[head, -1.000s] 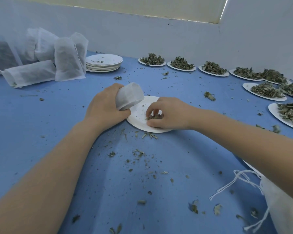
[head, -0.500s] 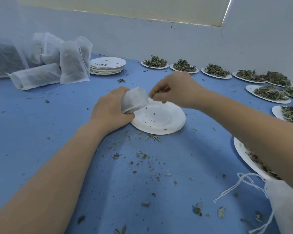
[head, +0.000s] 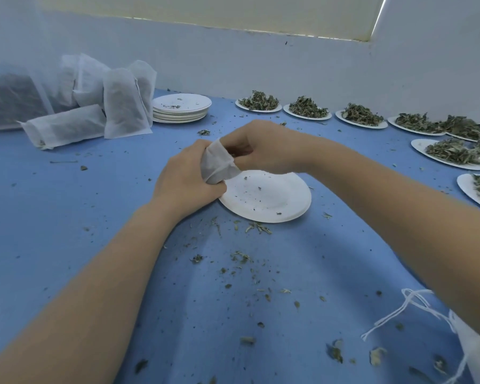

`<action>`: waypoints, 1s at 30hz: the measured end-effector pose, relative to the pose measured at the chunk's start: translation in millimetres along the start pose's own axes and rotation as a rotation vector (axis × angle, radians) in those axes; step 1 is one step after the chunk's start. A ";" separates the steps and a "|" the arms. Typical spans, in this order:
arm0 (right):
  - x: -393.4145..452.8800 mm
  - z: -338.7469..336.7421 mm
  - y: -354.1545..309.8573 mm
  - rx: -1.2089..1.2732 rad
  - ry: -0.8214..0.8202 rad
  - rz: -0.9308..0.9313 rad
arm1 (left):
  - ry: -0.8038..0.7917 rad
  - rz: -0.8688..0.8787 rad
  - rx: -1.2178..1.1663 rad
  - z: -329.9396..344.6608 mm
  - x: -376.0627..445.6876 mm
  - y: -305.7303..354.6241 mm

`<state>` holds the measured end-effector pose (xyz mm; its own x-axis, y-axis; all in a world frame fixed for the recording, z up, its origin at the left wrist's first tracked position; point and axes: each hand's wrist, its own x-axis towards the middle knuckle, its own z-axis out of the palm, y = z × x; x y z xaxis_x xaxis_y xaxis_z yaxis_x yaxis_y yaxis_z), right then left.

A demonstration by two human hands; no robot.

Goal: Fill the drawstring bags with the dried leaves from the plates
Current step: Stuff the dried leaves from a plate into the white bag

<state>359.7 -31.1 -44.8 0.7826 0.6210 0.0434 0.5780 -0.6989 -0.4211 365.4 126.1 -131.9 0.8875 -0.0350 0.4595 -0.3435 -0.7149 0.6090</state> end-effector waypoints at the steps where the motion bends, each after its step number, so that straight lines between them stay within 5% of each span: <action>1: -1.2 -3.8 -0.8 0.034 -0.057 0.007 | -0.006 -0.001 -0.002 0.1 0.0 -0.2; 5: -1.0 -13.7 -3.4 0.042 -0.074 0.012 | 0.011 -0.016 -0.052 -1.5 0.4 -0.4; 13: 16.7 7.7 -6.9 -0.189 0.387 0.089 | 0.033 -0.002 -0.116 -3.8 -2.0 4.1; 21: 3.8 2.5 -5.1 -0.072 0.003 0.028 | 0.047 -0.007 -0.118 -2.8 -1.1 1.4; 25: -18.1 -2.6 12.7 0.285 0.143 0.097 | 0.019 -0.021 -0.081 -4.9 -0.8 -5.5; 27: -28.6 3.3 24.6 0.267 0.215 0.169 | -0.003 -0.047 -0.063 -5.4 -1.5 -9.3; 30: -40.0 19.2 38.4 0.037 0.044 0.464 | -0.008 -0.104 -0.060 -6.0 -1.6 -12.0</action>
<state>346.1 -76.0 -80.1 0.9660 0.2297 -0.1187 0.1569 -0.8858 -0.4368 366.3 139.0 -136.1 0.9217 0.0311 0.3866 -0.2670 -0.6721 0.6906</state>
